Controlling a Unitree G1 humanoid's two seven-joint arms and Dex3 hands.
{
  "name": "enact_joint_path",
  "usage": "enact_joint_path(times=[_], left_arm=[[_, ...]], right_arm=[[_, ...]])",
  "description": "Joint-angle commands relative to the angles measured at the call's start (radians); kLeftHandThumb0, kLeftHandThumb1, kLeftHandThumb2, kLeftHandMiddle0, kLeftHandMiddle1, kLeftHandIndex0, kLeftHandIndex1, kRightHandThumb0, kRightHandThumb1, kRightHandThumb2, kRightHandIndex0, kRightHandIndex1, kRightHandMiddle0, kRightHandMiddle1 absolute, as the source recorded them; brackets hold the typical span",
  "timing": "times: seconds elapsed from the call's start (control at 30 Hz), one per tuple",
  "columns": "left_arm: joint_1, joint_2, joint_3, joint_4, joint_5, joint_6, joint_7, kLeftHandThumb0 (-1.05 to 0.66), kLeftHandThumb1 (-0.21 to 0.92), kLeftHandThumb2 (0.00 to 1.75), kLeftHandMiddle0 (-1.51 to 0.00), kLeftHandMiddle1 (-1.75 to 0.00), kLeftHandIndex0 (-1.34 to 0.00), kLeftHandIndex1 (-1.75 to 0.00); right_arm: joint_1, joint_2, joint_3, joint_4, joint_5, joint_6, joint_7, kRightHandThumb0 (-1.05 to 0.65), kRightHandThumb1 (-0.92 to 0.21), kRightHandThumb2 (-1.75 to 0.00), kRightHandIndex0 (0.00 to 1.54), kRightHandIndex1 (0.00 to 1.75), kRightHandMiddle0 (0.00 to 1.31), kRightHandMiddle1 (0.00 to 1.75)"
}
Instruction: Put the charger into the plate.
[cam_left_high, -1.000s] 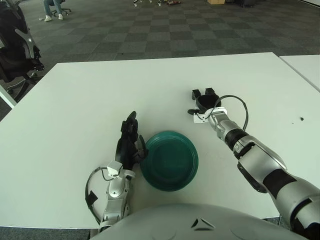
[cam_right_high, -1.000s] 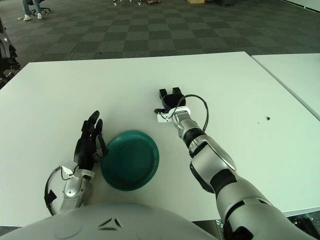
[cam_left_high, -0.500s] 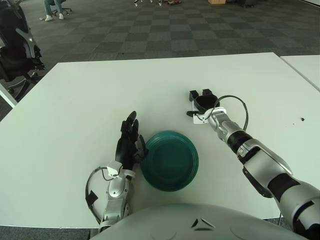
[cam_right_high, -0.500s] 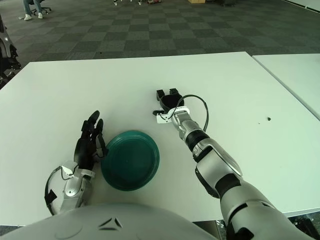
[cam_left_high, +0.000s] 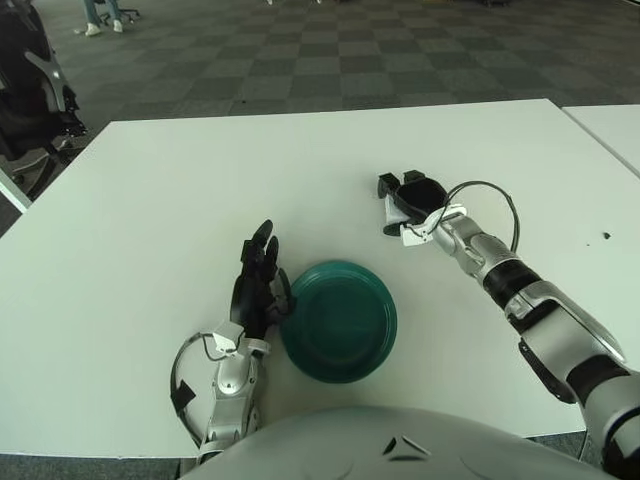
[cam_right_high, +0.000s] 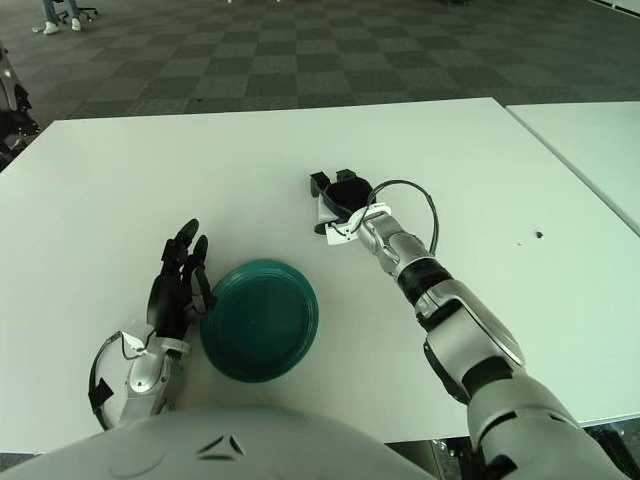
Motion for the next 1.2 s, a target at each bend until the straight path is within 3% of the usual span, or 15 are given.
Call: enact_joint_path(times=[0.0,0.3,0.4,0.6,0.7,0.97,1.17], left_arm=[[0.036,-0.019,-0.009,0.081,0.008,0.032,0.011,-0.91,0.92,1.0,-0.27,-0.01,0.0,-0.62],[0.036,-0.023,-0.011,0.089,0.029,0.022,0.029,-0.96,0.92,1.0,-0.27,-0.01,0.0,-0.6],[0.032,-0.028,-0.01,0.096,0.017,0.023,0.026,-0.96,0.92,0.99,-0.27,-0.01,0.0,-0.6],[0.026,-0.034,-0.009,0.107,0.007,0.016,0.027,-0.96,0.92,0.99,-0.27,-0.01,0.0,-0.6],[0.023,-0.036,-0.009,0.115,0.011,0.008,0.031,-0.96,0.92,0.99,-0.28,-0.01,0.0,-0.61],[0.027,-0.034,-0.018,0.104,0.015,0.013,0.033,-1.0,0.92,0.99,-0.28,-0.01,0.0,-0.58],[0.043,-0.032,-0.023,0.079,-0.033,0.006,-0.01,-1.0,0.92,0.97,-0.29,-0.01,0.0,-0.53]], right_arm=[[0.008,-0.032,-0.078,-0.263,0.049,0.022,0.1,-0.43,-0.48,-1.12,0.88,1.75,0.49,1.75],[0.07,0.018,-0.111,-0.49,0.047,0.096,0.197,-0.45,-0.42,-1.18,0.91,1.75,0.53,1.75],[0.114,0.013,-0.107,-0.618,0.022,0.114,0.242,-0.45,-0.41,-1.2,0.94,1.75,0.54,1.75],[0.162,0.007,-0.112,-0.726,0.027,0.117,0.32,-0.46,-0.4,-1.22,0.99,1.75,0.55,1.75],[0.214,-0.003,-0.107,-0.918,0.007,0.146,0.443,-0.45,-0.4,-1.21,0.99,1.75,0.55,1.75],[0.216,-0.007,-0.066,-1.033,-0.045,0.103,0.585,-0.46,-0.38,-1.23,1.05,1.75,0.56,1.75],[0.259,-0.019,-0.055,-1.107,-0.005,0.091,0.707,-0.47,-0.36,-1.25,1.07,1.75,0.57,1.75]])
